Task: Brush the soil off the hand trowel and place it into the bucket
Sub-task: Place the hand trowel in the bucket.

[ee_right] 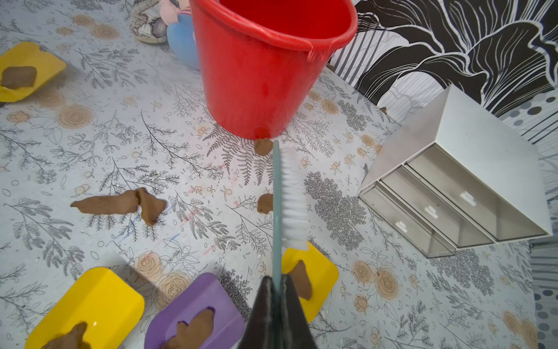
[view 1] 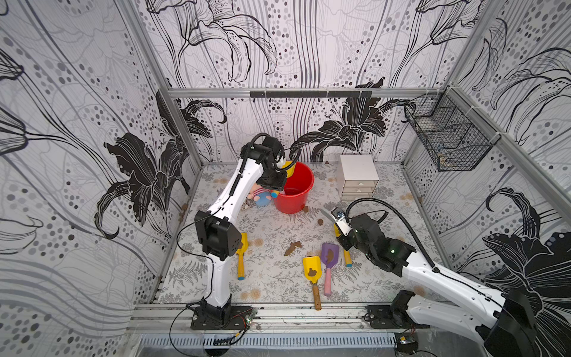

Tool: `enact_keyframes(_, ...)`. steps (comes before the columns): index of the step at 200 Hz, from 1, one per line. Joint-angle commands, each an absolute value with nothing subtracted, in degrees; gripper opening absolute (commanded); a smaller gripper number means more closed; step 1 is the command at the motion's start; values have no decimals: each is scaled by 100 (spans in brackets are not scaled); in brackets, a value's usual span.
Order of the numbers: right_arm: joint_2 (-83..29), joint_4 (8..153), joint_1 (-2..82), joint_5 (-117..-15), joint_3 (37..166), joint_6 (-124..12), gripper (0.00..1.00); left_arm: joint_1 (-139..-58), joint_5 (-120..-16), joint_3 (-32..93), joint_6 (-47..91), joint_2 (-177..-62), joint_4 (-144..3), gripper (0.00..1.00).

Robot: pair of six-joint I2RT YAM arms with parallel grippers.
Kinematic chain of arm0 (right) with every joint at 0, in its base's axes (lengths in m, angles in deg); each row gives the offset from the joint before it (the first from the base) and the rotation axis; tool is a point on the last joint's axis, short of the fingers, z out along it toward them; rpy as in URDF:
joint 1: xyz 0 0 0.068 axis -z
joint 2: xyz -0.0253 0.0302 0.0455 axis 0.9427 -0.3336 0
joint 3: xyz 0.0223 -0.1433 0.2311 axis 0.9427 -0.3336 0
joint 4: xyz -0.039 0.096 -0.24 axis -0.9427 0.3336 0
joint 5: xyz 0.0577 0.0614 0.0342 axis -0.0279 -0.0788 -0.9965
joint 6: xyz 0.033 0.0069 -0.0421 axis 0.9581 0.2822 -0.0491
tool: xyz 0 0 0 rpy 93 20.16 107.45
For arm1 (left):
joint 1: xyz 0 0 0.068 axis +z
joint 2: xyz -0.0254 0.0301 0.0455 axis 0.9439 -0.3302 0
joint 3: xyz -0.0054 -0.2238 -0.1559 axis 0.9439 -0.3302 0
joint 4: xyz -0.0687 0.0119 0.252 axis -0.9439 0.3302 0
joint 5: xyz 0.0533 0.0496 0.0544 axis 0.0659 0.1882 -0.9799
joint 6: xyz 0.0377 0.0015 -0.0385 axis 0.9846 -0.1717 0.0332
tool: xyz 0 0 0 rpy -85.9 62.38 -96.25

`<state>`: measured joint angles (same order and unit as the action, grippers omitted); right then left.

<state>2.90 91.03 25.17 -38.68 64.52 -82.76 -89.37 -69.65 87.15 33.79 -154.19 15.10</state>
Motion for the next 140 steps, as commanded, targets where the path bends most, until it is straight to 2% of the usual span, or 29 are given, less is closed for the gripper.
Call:
enact_keyframes(1,250,9083,2533,-3938,6383,-8142,0,-8777,-6858,8969,3656,-15505,1717,12)
enact_keyframes(46,144,9024,2534,-3953,6392,-8103,0,-8697,-6544,9091,3818,-15763,1678,15)
enact_keyframes(140,48,9060,2534,-3967,6434,-8073,0,-8678,-6568,9375,3917,-16215,1755,19)
